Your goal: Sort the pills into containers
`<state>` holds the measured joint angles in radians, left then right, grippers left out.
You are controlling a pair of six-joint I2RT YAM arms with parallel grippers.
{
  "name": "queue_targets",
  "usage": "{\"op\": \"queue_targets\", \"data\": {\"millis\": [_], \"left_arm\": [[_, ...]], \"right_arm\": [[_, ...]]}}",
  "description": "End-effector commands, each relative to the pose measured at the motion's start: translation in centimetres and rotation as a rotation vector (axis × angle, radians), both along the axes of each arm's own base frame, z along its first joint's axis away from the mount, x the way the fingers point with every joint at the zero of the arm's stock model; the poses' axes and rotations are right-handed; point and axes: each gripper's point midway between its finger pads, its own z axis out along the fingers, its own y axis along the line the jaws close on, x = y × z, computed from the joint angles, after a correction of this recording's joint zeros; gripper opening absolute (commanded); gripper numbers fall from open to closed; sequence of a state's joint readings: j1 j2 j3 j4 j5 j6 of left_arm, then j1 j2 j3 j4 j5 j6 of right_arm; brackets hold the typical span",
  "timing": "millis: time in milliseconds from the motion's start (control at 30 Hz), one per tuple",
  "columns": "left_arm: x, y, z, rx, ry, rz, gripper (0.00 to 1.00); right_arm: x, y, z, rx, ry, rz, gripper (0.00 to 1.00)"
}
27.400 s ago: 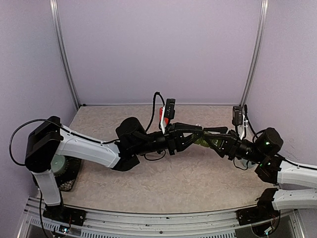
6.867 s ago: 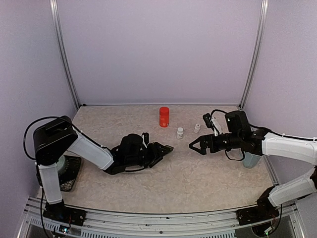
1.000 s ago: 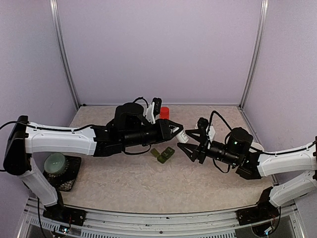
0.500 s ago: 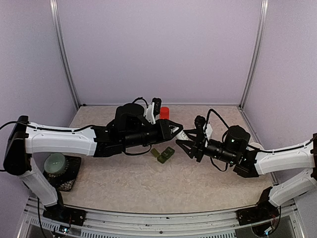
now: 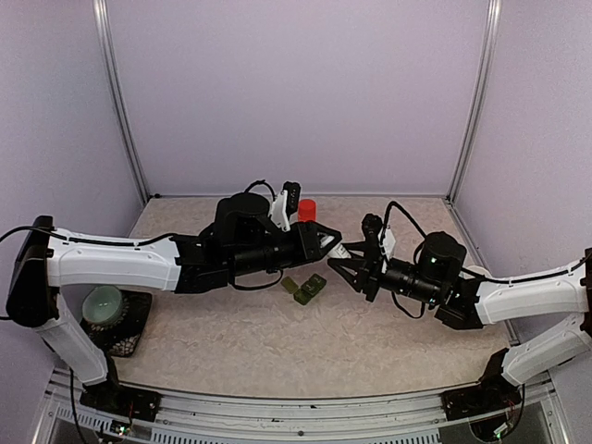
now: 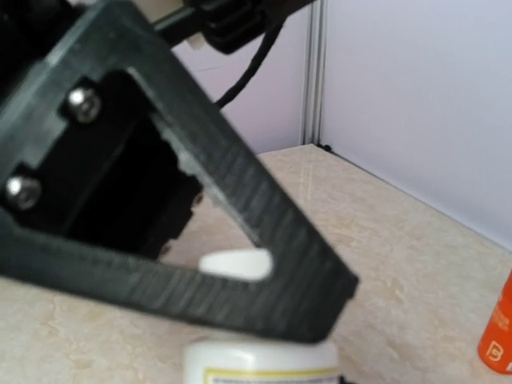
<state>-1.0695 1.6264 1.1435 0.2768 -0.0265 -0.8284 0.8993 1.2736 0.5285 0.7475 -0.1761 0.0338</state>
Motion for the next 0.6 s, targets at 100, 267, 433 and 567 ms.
{"op": "queue_targets", "data": {"millis": [100, 267, 433, 567], "left_arm": [[-0.6, 0.9, 1.1, 0.052, -0.068, 0.003, 0.67], [-1.9, 3.8, 3.1, 0.085, -0.191, -0.008, 0.85], [-4.4, 4.9, 4.7, 0.118, -0.359, -0.157, 0.90], [-7.9, 4.1, 6.2, 0.090, -0.498, -0.375, 0.90]], "right_arm": [[-1.7, 0.1, 1.6, 0.044, 0.011, 0.068, 0.27], [-4.3, -1.3, 2.5, 0.072, 0.002, 0.144, 0.26], [-6.4, -2.8, 2.9, 0.105, -0.052, 0.190, 0.25], [-7.0, -3.2, 2.4, 0.116, -0.062, 0.204, 0.24]]}}
